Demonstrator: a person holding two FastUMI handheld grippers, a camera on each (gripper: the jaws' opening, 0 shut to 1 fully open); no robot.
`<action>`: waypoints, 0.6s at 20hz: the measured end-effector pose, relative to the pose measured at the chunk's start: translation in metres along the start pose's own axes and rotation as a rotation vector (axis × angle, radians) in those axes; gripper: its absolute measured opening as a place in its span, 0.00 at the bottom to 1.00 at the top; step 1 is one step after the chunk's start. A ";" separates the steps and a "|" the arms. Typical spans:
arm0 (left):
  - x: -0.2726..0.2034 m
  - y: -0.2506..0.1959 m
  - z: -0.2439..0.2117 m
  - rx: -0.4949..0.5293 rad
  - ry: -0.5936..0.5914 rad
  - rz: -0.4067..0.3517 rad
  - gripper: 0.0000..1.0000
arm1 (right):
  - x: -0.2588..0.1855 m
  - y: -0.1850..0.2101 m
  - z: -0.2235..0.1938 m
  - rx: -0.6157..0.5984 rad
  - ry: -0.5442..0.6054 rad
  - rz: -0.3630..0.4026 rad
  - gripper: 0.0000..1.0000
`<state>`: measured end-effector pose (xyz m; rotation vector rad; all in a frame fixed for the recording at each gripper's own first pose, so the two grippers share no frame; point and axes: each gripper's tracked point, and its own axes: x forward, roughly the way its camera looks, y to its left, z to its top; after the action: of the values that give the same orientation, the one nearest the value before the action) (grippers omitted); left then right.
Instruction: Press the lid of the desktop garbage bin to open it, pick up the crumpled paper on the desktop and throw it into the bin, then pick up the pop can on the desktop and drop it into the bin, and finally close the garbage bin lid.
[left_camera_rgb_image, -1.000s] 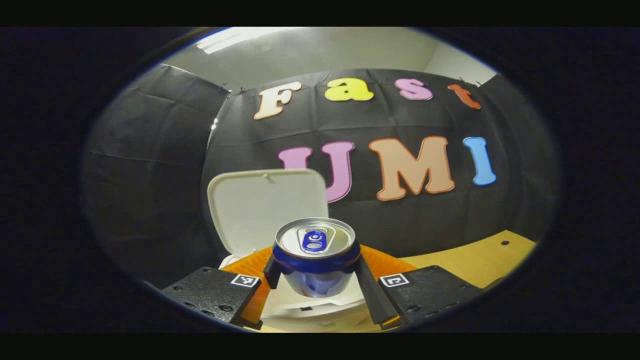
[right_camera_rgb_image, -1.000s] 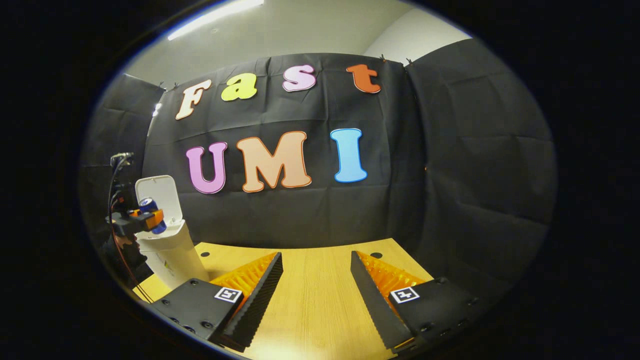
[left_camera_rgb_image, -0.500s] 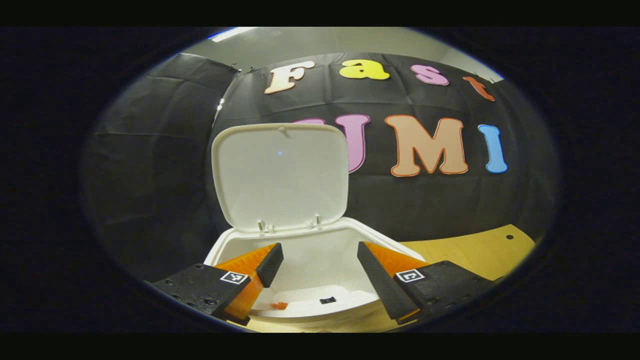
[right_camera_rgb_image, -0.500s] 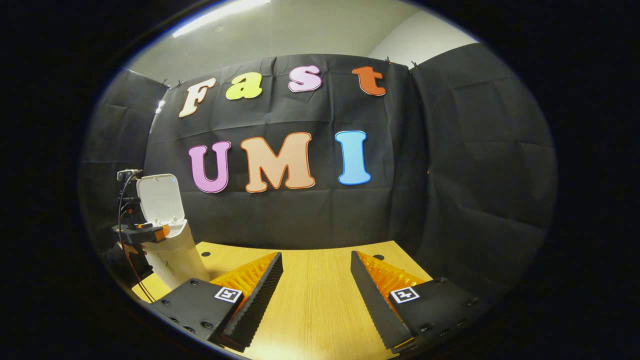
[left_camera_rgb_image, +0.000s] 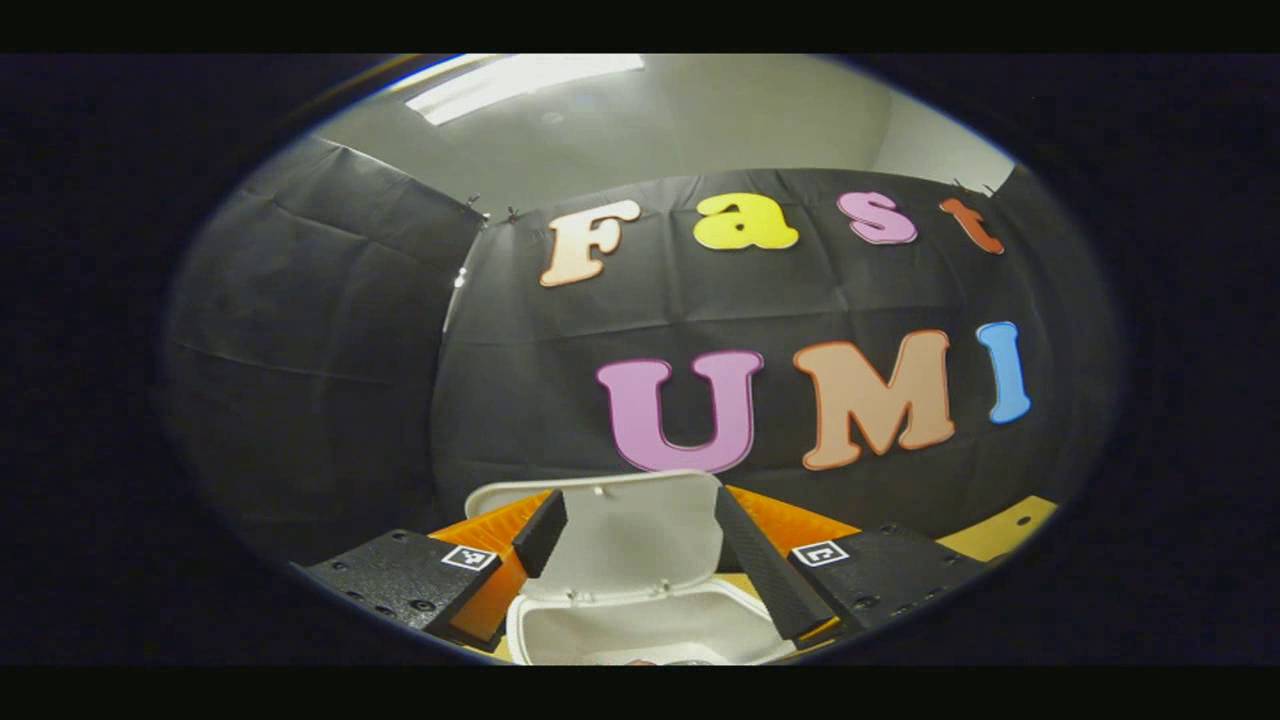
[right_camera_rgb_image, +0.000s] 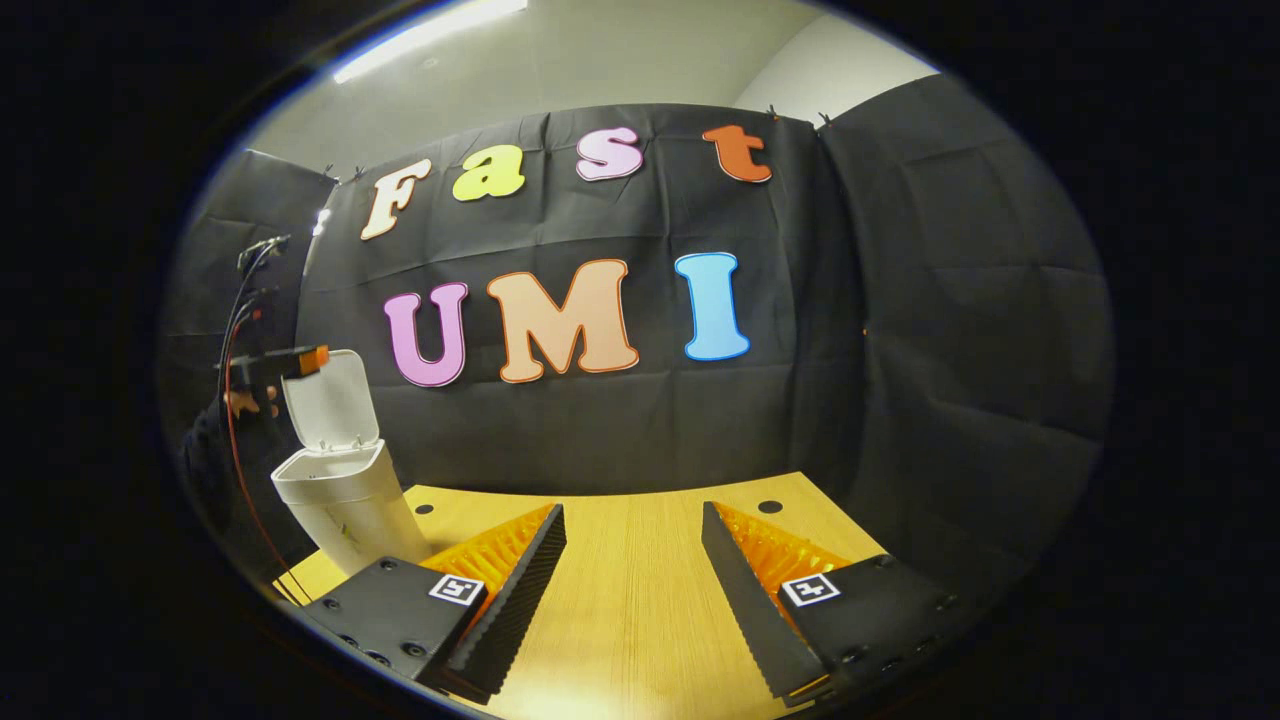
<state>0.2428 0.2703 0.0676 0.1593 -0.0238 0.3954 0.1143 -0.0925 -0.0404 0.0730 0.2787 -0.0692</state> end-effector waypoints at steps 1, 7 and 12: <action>0.013 0.004 0.010 0.005 -0.008 0.006 0.90 | -0.001 0.001 -0.001 0.004 0.005 0.001 0.92; 0.056 0.014 -0.031 0.016 0.199 0.019 0.94 | -0.006 -0.001 -0.010 0.024 0.020 -0.006 0.96; 0.015 -0.001 -0.023 0.007 0.167 -0.021 0.93 | -0.003 -0.002 -0.013 0.033 0.033 0.007 0.90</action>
<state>0.2570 0.2792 0.0454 0.1333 0.1437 0.3871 0.1082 -0.0931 -0.0519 0.1080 0.3107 -0.0661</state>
